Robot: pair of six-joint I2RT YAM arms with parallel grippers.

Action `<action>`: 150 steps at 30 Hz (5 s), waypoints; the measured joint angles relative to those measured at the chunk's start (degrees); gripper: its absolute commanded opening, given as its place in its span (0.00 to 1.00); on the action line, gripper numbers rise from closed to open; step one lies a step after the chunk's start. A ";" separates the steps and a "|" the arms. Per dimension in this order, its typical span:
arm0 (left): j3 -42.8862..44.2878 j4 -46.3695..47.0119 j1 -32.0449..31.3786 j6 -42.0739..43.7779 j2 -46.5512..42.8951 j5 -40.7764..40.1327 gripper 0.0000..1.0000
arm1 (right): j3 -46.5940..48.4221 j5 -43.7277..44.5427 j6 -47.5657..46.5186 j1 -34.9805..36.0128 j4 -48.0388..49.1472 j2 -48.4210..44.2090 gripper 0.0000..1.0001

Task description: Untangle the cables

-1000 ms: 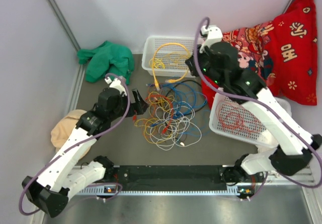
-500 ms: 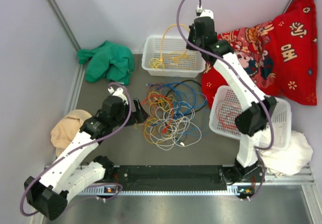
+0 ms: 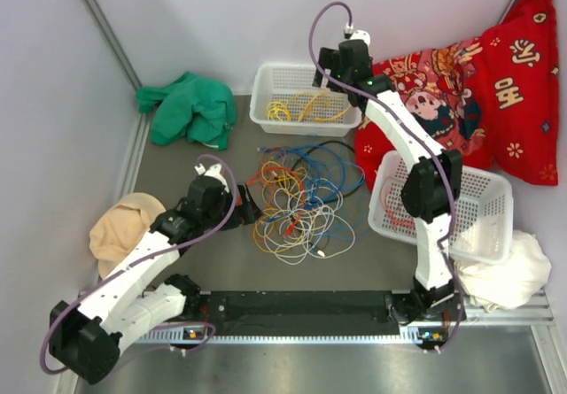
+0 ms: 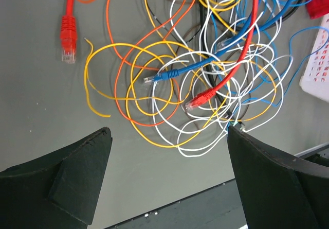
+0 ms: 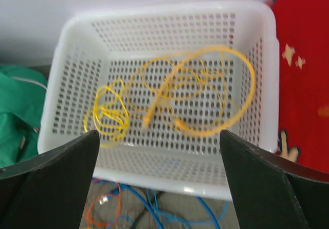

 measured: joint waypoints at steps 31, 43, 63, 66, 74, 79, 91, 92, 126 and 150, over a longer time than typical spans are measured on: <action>-2.64 -3.21 0.00 -4.55 -9.94 2.27 0.92 | -68.15 -7.67 6.93 22.21 14.58 -33.18 0.63; -4.31 -5.40 0.00 -6.29 -14.29 2.29 0.92 | -64.26 -4.76 7.89 22.77 16.11 -25.49 0.00; -4.15 13.27 0.00 -11.72 -25.09 0.04 0.99 | -65.31 12.17 3.26 43.30 0.09 -60.11 0.00; -4.02 19.23 0.00 -13.66 -23.50 1.49 0.99 | -67.47 12.44 4.50 43.93 -2.21 -60.22 0.00; -3.93 31.45 0.00 -20.94 -12.02 8.44 0.99 | -67.84 12.85 5.35 45.33 -2.73 -60.11 0.00; -3.98 31.74 0.00 -24.09 -6.10 13.00 0.99 | -67.82 13.25 5.33 45.53 -2.73 -60.11 0.00; -8.66 41.92 0.00 -32.63 -3.50 15.96 0.86 | -67.78 13.86 4.33 46.97 -1.62 -59.21 0.00; -9.09 43.28 0.00 -32.81 -2.43 15.58 0.80 | -67.78 13.70 3.96 47.65 -1.22 -59.04 0.00; 2.80 34.62 0.15 12.66 -0.52 31.39 0.00 | -66.58 12.13 4.22 39.87 6.58 -66.12 0.67; 0.04 32.92 -1.25 21.24 -4.90 34.36 0.00 | -50.95 -8.55 9.53 35.50 12.24 -43.15 0.00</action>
